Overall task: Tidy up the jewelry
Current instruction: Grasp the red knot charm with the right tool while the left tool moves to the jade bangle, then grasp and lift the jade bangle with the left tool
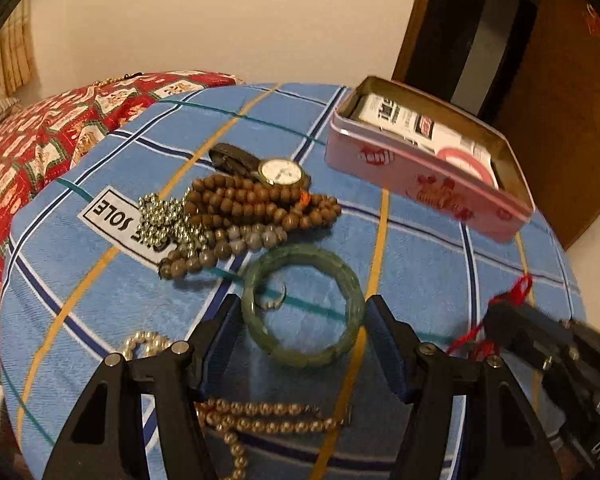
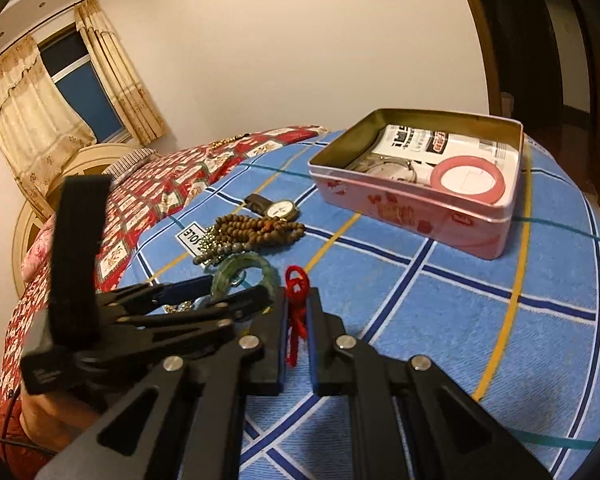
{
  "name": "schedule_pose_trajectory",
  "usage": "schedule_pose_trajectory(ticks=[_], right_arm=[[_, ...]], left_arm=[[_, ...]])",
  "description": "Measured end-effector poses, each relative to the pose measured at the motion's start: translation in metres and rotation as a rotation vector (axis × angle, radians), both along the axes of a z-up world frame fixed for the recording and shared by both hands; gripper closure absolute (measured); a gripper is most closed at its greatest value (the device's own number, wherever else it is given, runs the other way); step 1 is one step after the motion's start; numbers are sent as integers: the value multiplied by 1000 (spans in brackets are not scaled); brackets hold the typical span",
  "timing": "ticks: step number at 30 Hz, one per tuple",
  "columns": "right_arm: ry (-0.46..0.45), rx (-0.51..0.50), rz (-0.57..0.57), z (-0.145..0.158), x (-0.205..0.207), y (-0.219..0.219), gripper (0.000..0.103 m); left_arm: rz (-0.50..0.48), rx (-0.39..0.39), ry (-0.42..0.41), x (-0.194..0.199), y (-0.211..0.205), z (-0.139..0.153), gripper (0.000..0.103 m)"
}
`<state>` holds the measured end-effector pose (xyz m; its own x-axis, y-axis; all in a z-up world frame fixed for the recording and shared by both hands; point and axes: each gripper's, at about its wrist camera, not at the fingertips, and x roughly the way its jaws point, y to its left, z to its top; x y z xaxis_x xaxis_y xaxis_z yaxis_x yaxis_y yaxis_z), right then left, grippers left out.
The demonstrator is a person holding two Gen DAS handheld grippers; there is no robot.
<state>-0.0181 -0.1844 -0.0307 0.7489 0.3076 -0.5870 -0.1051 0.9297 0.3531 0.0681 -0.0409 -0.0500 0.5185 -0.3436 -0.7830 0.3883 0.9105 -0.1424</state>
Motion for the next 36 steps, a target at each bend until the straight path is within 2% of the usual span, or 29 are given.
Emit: schedule_pose_trajectory(ticks=[3,4,5,7,10,12,15,17,19,21,25,29,32,33,35,36], right_arm=[[3,13,-2,-1,-1,-3,91],[6,17,-4,-2,-1,-3,91],[8,20,-5,-2,-1,-4,91],[11,24,-7,-2,0,-5,91],[10,24,-9,-2,-2,-5,91],[11,25,-9,-1,-2,-5,91],[12,28,-13,-1,-2,-6,91],[11,28,-16,-1,-2,-6,91],[8,29,-16,0,-3,-7,91],[8,27,-17,0,-2,-7,91],[6,29,-20,0,-3,-7,91],[6,33,-26,0,-3,-9,91],[0,40,-36,0,-4,-11,91],[-1,41,-39,1,-4,-11,91],[-3,45,-41,1,-5,-12,91],[-3,47,-44,1,-5,-13,91]], left_arm=[[2,-4,-9,1,-1,0,39],[-1,-19,-8,1,0,1,43],[-8,-46,-4,2,2,2,61],[-30,-114,20,3,7,2,72],[-15,-135,28,4,11,2,73],[-18,-140,21,2,11,4,79],[-32,-141,-27,-7,10,12,82],[-48,-144,-74,-14,10,19,91],[-71,-143,-95,-18,9,22,94],[-71,-108,-101,-19,8,22,94],[-96,-111,-112,-22,9,24,93],[-128,-81,-99,-27,2,20,78],[-137,-131,-38,-23,1,16,76],[-140,-135,-26,-23,0,14,71],[-162,-114,-13,-25,-6,12,55],[-174,-108,-16,-28,-9,11,53]])
